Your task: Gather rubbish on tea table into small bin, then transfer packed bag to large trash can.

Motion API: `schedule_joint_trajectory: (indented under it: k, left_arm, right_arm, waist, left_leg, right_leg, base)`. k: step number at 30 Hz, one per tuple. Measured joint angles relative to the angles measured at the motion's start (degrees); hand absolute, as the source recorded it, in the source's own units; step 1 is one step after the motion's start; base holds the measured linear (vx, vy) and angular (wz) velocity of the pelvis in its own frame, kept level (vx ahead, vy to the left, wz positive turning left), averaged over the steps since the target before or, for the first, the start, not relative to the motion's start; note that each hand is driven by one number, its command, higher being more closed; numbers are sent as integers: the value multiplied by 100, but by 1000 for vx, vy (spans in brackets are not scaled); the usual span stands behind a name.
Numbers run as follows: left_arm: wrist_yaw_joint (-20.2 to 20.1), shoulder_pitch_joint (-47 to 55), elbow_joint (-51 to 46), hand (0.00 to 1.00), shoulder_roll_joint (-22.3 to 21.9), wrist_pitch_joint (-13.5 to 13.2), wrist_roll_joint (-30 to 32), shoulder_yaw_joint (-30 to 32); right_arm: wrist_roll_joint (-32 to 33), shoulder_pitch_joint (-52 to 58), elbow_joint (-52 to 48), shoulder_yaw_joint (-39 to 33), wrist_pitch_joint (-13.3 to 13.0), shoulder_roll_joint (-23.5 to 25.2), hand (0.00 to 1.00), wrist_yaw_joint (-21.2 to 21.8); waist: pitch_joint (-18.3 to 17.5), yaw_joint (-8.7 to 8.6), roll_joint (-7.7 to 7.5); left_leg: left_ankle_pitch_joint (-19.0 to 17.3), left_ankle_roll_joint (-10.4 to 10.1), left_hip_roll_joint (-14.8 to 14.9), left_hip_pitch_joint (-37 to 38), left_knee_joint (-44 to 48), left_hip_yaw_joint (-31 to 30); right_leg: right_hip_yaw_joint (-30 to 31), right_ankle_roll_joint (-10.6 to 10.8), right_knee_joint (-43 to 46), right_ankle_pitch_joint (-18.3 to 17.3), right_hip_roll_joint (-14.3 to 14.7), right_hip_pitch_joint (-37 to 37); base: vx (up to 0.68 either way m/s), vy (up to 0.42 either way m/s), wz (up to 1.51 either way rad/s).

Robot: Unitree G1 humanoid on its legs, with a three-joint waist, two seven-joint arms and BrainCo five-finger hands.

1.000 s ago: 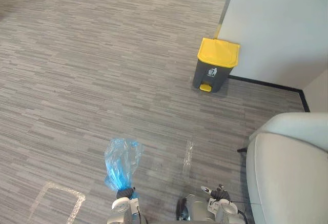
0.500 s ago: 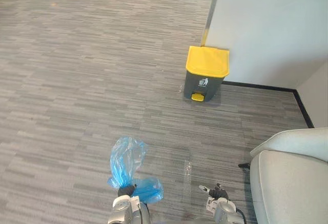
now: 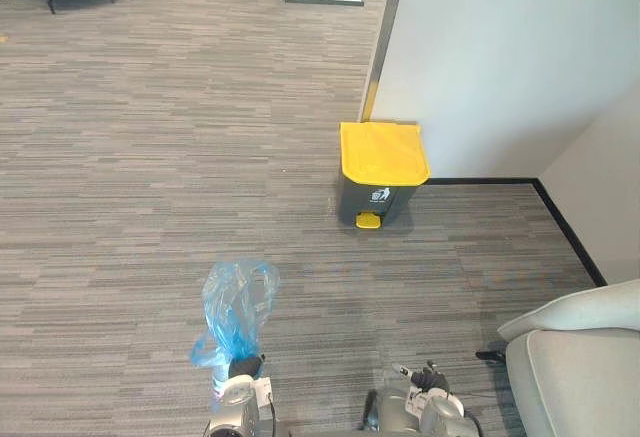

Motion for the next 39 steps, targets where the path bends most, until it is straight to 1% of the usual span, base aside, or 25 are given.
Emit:
schedule_joint_trajectory:
  k: [1, 2, 3, 4, 6, 7, 9, 11, 13, 15, 16, 17, 18, 20, 21, 23, 25, 28, 31, 32, 33, 34, 35, 36, 39]
  left_arm:
    - [-4, 6, 13, 100, 30, -1, 3, -2]
    - [-11, -7, 39, 100, 55, -4, 8, 4]
    - [-15, 3, 90, 100, 11, 0, 7, 14]
    - [-17, 20, 91, 100, -25, 0, 10, 59]
    - [-29, 9, 87, 100, -21, 1, 12, 56]
    - [-54, -16, 80, 100, -37, 2, 11, 56]
    - [-134, 28, 14, 100, -85, -2, 8, 16]
    - [-135, 96, -19, 100, -87, -2, 3, 63]
    - [-131, 143, -163, 100, -90, 2, 0, 65]
    - [-118, 151, -230, 100, -122, -5, 0, 114]
    - [-117, 149, -236, 100, -126, -4, -1, 115]
    - [-117, 166, -226, 100, -137, -3, -3, 113]
    - [-112, 179, -219, 100, -117, -5, -6, 130]
    - [-108, 150, -196, 100, -134, -2, -4, 170]
    - [-111, 157, -156, 100, -140, -4, -1, 169]
    - [-103, 185, -93, 100, -120, 8, -2, 154]
    - [-101, 201, -96, 100, -49, 11, -2, 14]
    - [-95, 225, -18, 100, 52, 21, -2, 3]
    - [-94, 199, 21, 100, 90, 19, -2, 4]
    - [-99, 190, 41, 100, 104, 14, -1, 1]
    - [-106, 172, 134, 100, 143, 8, -1, -1]
    - [-108, 175, 175, 100, 169, 9, -1, 9]
    - [-110, 149, 281, 100, 101, 25, 1, 71]
    - [-115, 153, 296, 100, 42, 25, 1, 112]
    - [-128, 91, 295, 100, -88, 16, 7, 89]
  right_arm:
    - [-1, -23, 10, -7, 0, 1, 0, 2]
    - [2, 21, 26, -39, 10, 9, 0, 10]
    - [-35, -78, 13, -149, -2, -76, 0, 7]
    - [-104, -151, 14, -212, 2, -82, 0, 5]
    - [-186, -143, 42, -210, 2, -24, 0, 5]
    - [-196, -131, 19, -182, 2, 7, 0, 3]
    - [-190, -89, 26, 19, 25, 20, 0, -7]
    - [-180, -129, 66, 225, 27, 42, 0, 2]
    - [-179, -157, 65, 240, 28, 41, 0, -14]
    - [-179, -210, 61, 230, 29, 45, 0, -38]
    - [-180, -184, 59, 163, 29, 45, 0, -50]
    - [-182, -117, 61, 125, 28, 37, 0, -58]
    - [-186, -37, 101, 145, 52, 33, 0, -63]
    - [-196, 37, 104, 112, 108, 35, 0, -64]
    - [-197, 34, 75, 105, 114, 35, 0, -57]
    - [-219, 11, 61, 205, 125, 37, 0, -9]
    - [-223, 57, 11, 256, 127, -1, 0, 4]
    - [-225, 81, -8, 252, 124, -17, 0, 7]
    - [-227, 9, 6, 237, 123, -21, 0, 13]
    - [-227, 8, 9, 237, 125, -21, 0, 17]
    - [-227, 13, 32, 228, 125, -19, 0, 18]
    - [-213, 20, 72, 198, 123, -21, 0, 23]
    - [-230, -121, 113, 49, 123, -75, 0, 18]
    - [-232, -198, 147, -53, 122, -126, 0, 9]
    - [-230, -187, 288, -144, 125, -165, 0, 13]
  waist:
    - [-12, -36, -46]
    - [18, -79, -134]
    - [46, -61, 137]
    - [48, -60, 197]
    - [50, -85, 268]
    - [53, -128, 266]
    - [102, -59, 288]
    - [139, -18, 241]
    - [137, 61, 203]
    - [143, 175, 187]
    - [130, 188, 202]
    - [109, 189, 221]
    - [41, 206, 134]
    - [-85, 186, -57]
    - [-85, 209, -64]
    - [-73, 234, -41]
    - [-46, 155, -6]
    - [-23, 153, 22]
    - [-21, 97, 37]
    - [-17, 76, 44]
    - [-17, 44, -12]
    - [0, 22, -149]
    - [81, 1, 99]
    - [86, 6, 170]
    - [68, -33, 199]
  left_leg:
    - [-5, -10, -94, 206, -174, -83]
    - [-31, -54, -185, 365, -248, -196]
    - [-25, -154, 2, 494, -257, -274]
    - [61, -295, 54, 490, -177, -341]
    - [103, -369, 166, 313, 392, -483]
    - [154, -457, 305, -78, 1402, -644]
    - [713, -923, 619, -971, 3597, -896]
    - [323, -659, 811, -1545, 4453, -861]
    - [-20, -429, 867, -1993, 3753, -684]
    - [-78, -374, 808, -2178, 2699, -765]
    - [93, -386, 678, -2226, 1846, -946]
    - [637, -489, 614, -2206, 1311, -1135]
    - [753, -461, 522, -2138, 1313, -1103]
    - [552, -303, 311, -1975, 1248, -706]
    - [445, -252, 282, -1857, 1249, -549]
    - [296, -151, 239, -1382, 988, -153]
    - [230, -73, 180, -1026, 791, -56]
    - [171, -59, 181, -445, 404, -31]
    - [176, -68, 251, -65, 16, -28]
    - [176, -69, 277, -30, -39, -55]
    - [187, -105, 253, 79, -140, -119]
    - [174, -171, 181, 159, -152, -246]
    - [160, -281, 359, 289, -152, -428]
    - [249, -388, 406, 305, -146, -522]
    - [410, -561, 497, 400, -57, -793]
  right_leg:
    - [-82, -98, -872, 479, 129, 50]
    - [-4, -714, -1180, 964, 175, 118]
    - [-75, -691, -1097, 856, 304, 207]
    - [-73, -705, -1014, 649, 325, 203]
    - [-124, -717, -949, 355, 414, 329]
    - [-164, -698, -1095, 268, 475, 544]
    - [-64, -728, -1539, 213, 659, 1161]
    - [203, -757, -1790, 130, 763, 1611]
    - [558, -744, -2007, 133, 765, 1962]
    - [842, -626, -2107, 91, 701, 2116]
    - [1009, -442, -2120, 2, 641, 2206]
    - [1115, -268, -2086, -108, 625, 2217]
    - [1307, -132, -2051, -200, 552, 2225]
    - [1525, -1, -1900, -280, 230, 2206]
    - [1573, 25, -1755, -279, 155, 2164]
    - [1547, 279, -653, -160, -14, 1729]
    - [1413, 575, 636, 54, -186, 1146]
    - [808, 336, 1343, -267, -341, 729]
    - [374, 169, 501, -310, -220, 349]
    - [386, 134, 98, -207, -124, 280]
    - [472, 61, -867, 304, 28, 255]
    - [564, -202, -1292, 973, 51, 350]
    - [481, -244, -1304, 941, 209, 564]
    - [488, -287, -1179, 776, 263, 548]
    - [397, -347, -902, 349, 284, 634]
  base:
    - [509, -95, 41]
    - [624, -98, 20]
    - [528, -89, -4]
    - [402, -76, -19]
    - [415, -143, 4]
    - [542, -181, 15]
    - [478, -85, -25]
    - [429, 30, -70]
    - [382, 79, -87]
    - [342, 183, -95]
    - [328, 236, -84]
    - [299, 263, -75]
    - [323, 261, -46]
    - [380, 292, -47]
    - [315, 259, -87]
    - [240, 215, -83]
    - [222, 167, -24]
    - [291, 66, 0]
    - [263, -67, 7]
    - [357, -190, 23]
    - [403, -233, 29]
    - [444, -220, 21]
    - [419, -222, 0]
    - [313, -174, -8]
    - [232, -161, 11]
